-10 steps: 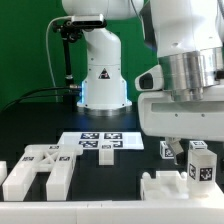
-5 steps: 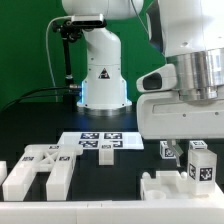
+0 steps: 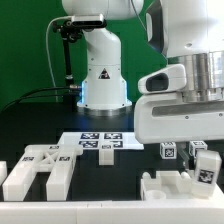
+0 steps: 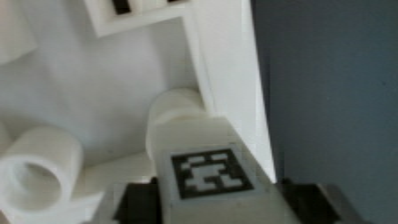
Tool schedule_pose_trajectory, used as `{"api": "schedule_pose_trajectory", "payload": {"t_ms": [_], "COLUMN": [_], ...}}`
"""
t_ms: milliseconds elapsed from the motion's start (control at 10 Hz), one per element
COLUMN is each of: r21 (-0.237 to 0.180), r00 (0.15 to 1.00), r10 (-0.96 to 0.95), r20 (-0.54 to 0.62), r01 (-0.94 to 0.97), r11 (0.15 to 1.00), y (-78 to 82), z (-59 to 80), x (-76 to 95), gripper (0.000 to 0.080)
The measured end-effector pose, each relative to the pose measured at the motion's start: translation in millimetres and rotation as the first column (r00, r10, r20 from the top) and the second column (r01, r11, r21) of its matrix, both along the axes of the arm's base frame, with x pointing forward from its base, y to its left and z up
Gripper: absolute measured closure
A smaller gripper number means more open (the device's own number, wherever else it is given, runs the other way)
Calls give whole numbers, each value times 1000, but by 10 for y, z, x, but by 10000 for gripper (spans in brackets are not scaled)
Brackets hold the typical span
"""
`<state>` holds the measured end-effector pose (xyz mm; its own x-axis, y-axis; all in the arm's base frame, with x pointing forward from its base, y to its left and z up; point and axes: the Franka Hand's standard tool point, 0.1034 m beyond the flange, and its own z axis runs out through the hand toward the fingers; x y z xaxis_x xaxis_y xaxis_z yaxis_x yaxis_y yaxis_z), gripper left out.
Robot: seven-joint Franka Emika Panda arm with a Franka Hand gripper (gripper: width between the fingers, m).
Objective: Assemble chair
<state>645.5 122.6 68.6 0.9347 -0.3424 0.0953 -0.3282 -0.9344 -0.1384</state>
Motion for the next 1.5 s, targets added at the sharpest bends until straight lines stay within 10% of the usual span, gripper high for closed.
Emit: {"api": "schedule_pose_trajectory", "payload": {"t_ms": [300,700,900,1100,1500], "r21": [30,100,100,97,44], "r00": [961,593,624,790,992], "r10": [-274,-789,-766,-603,-114], "r20": [-30,-163,-156,-108,-61], "r01": [275,805,781,612,117], "r11": [961,585,616,785,992], "y": [-2,36,43,-29,-110], "z": [2,-9,-10,1,11], "x": [2,-11,-15,9,-9], "gripper": [504,506,506,245,156]}}
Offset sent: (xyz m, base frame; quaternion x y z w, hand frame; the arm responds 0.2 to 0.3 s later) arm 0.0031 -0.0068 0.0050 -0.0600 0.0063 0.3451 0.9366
